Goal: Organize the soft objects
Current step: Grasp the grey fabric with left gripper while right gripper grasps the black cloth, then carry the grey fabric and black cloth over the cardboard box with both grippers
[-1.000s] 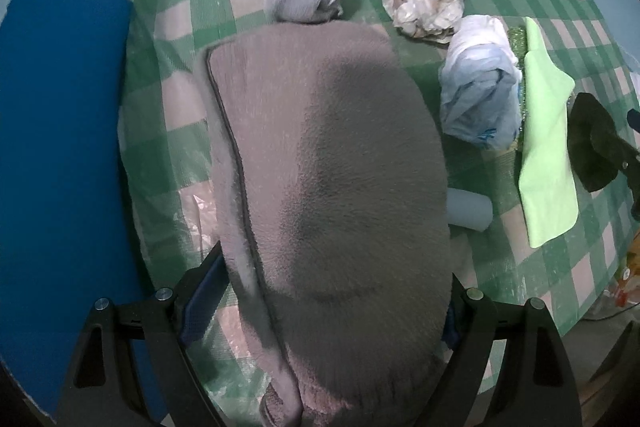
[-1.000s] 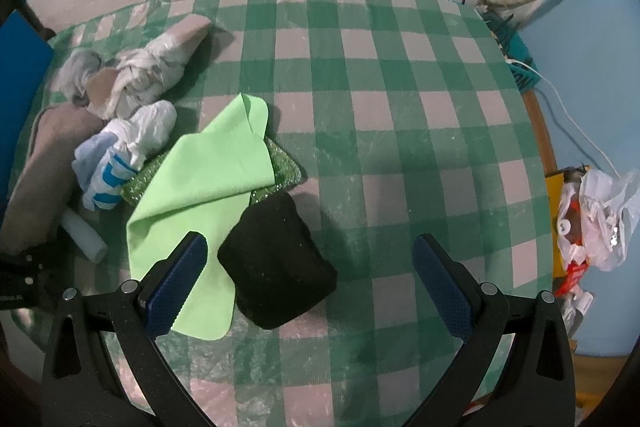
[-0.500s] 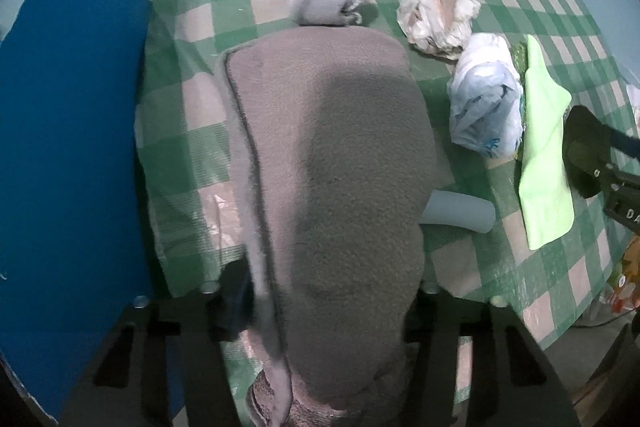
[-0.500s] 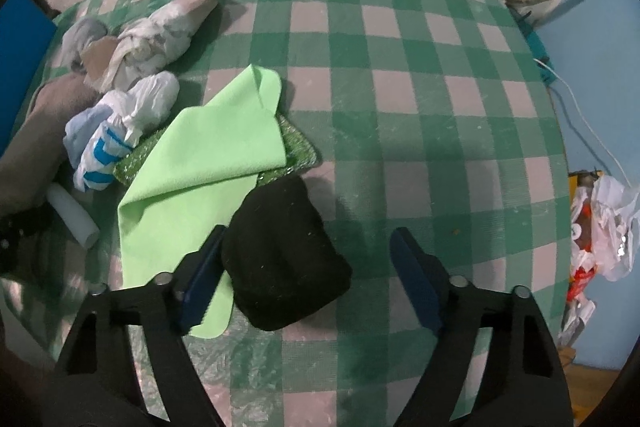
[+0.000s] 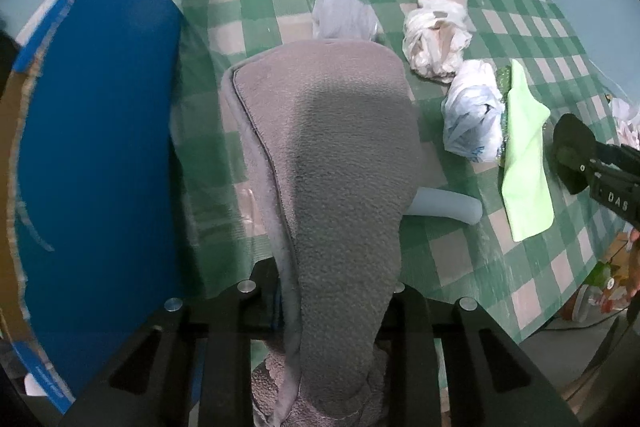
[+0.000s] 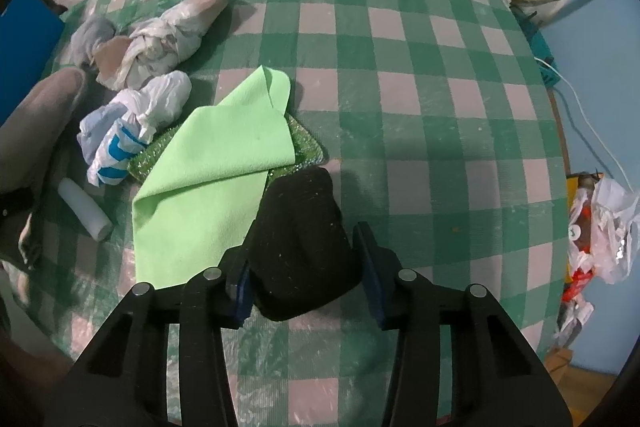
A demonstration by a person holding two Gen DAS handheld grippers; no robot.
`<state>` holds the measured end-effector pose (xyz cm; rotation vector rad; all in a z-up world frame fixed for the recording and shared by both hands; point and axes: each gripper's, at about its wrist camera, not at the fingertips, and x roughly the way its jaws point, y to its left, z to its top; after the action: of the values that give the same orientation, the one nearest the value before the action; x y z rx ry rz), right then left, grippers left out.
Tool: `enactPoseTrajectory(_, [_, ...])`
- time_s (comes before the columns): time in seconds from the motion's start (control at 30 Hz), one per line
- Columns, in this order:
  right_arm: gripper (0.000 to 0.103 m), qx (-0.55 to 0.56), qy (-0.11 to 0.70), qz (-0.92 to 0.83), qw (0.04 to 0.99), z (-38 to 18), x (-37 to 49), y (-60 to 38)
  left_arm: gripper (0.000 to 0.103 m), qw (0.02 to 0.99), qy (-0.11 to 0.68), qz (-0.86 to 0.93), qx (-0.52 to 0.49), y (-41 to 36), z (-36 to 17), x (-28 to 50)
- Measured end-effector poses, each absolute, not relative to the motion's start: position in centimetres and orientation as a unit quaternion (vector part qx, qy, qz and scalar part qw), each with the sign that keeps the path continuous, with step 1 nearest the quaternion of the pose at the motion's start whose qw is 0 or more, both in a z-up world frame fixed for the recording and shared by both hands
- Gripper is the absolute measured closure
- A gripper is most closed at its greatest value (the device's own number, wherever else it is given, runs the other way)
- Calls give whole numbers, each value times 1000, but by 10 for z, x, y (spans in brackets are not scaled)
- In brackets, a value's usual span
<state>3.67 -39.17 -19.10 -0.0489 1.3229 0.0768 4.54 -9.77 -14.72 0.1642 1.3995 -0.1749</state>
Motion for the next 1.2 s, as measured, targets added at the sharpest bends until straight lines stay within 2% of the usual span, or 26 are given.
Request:
enactPoseTrajectory(0.43, [60,-19,592,30,805,-156,33,-381,76,796,592,-80,92,-88,-97,29])
enactPoseTrajectory(0.7, [60,-22,581,36,813,-137,35,-371,76,813,570,-82,86,-103,-89,13])
enactPoseTrajectory(1.2, [60,-38,552,76,830,-91,39,-319,76,850,518,-60,74,-73,-44,5])
